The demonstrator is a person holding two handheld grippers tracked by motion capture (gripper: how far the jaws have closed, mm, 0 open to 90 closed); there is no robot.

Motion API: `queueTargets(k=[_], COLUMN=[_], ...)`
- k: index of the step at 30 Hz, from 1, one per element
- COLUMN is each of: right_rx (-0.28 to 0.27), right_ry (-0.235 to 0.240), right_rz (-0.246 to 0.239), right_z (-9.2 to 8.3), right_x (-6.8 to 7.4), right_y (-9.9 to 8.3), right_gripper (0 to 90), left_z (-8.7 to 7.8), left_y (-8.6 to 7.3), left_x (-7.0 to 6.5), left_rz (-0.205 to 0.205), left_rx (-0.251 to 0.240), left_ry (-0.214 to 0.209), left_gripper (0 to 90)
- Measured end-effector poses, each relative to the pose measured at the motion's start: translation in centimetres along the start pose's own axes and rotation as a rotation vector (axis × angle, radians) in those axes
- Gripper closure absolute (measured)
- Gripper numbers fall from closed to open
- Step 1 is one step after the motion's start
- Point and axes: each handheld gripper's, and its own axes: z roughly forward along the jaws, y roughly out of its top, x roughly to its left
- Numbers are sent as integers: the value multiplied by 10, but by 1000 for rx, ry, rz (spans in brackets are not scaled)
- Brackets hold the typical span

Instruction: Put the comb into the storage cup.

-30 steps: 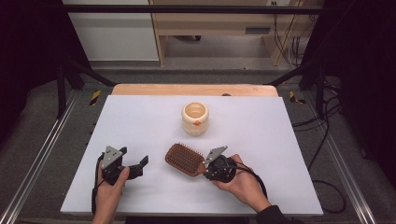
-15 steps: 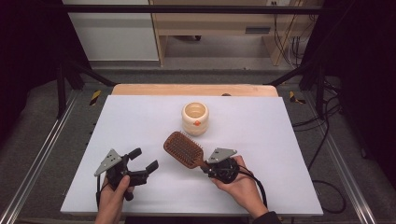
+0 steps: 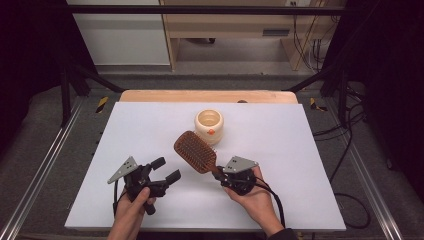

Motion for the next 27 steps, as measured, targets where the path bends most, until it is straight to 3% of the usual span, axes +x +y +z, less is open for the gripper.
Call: queueTargets(k=[1,9,17,27], right_rx=[-11,-44,-75,-81], right_ry=[-6,-16,-19,-20], right_rz=[-8,-16,-3,-4], right_z=[2,-2,-4,-4], right_x=[1,0,-3,-1], right_y=[2,3,5,6], right_gripper=[726,726,726,726], left_z=[9,38,54,61], left_y=[1,14,30,37], left_x=[0,-2,-5,-9], left_rz=[-27,-71,-123,-140], left_rx=[1,9,-15,-50], left_ry=[-7,37,45,53], left_gripper=[53,67,87,137])
